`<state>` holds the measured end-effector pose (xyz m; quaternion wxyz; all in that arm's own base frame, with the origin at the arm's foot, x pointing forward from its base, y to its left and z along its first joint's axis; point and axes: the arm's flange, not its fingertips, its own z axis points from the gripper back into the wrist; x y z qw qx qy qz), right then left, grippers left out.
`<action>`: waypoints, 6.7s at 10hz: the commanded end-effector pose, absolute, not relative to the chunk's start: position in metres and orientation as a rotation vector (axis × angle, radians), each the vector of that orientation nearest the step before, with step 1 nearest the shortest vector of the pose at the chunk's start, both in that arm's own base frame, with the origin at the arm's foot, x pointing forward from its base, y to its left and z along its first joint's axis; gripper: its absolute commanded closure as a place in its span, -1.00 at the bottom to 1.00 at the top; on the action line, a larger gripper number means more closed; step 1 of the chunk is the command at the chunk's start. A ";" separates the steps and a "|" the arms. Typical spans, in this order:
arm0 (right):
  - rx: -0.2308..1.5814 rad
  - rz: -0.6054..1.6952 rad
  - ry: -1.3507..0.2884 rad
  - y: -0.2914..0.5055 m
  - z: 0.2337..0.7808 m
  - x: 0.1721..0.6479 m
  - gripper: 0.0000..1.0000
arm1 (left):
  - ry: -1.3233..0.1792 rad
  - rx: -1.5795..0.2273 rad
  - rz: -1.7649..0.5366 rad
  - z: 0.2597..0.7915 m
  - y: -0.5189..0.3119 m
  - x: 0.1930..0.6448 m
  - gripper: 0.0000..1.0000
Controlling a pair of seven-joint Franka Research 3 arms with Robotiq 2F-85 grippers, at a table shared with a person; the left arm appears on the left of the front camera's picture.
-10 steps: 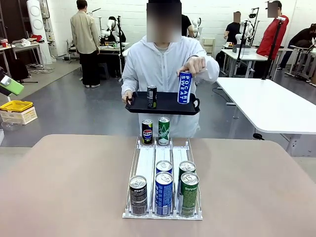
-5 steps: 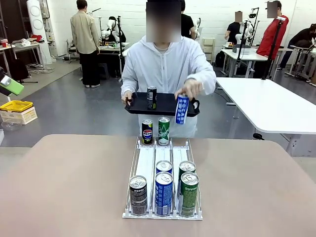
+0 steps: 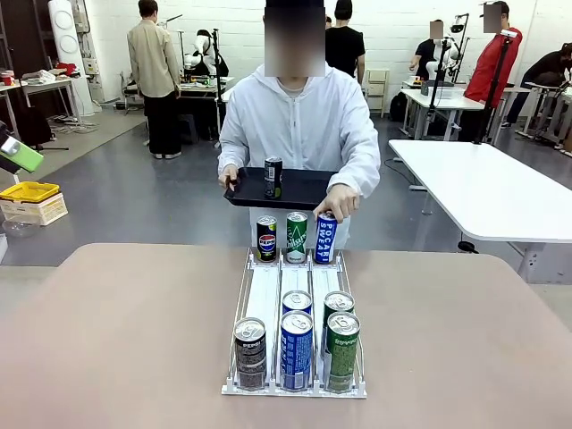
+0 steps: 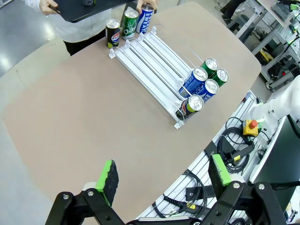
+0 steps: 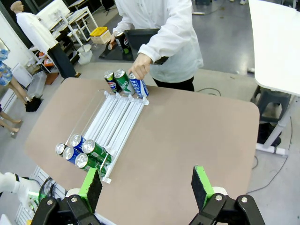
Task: Retrieve and hand over the desired beverage to the person.
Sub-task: Pick up another can of the same type that the person held from the Automatic Can Dispenser.
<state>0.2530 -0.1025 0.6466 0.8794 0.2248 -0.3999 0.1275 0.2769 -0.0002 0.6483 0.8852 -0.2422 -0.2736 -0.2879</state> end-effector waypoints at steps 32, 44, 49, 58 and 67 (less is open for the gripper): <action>0.486 0.277 -0.835 -0.101 0.646 0.254 -1.00 | -0.091 -0.035 -0.132 0.512 -0.393 0.321 -1.00; 0.486 0.277 -0.835 -0.101 0.646 0.254 -1.00 | -0.157 -0.027 0.186 0.461 -0.437 0.314 -1.00; 0.486 0.277 -0.835 -0.101 0.646 0.254 -1.00 | -0.097 -0.088 0.141 0.450 -0.429 0.325 -1.00; 0.486 0.277 -0.835 -0.101 0.646 0.254 -1.00 | -0.015 -0.061 -0.069 0.445 -0.421 0.330 -1.00; 0.486 0.277 -0.835 -0.101 0.646 0.254 -1.00 | -0.040 -0.023 -0.096 0.430 -0.427 0.333 -1.00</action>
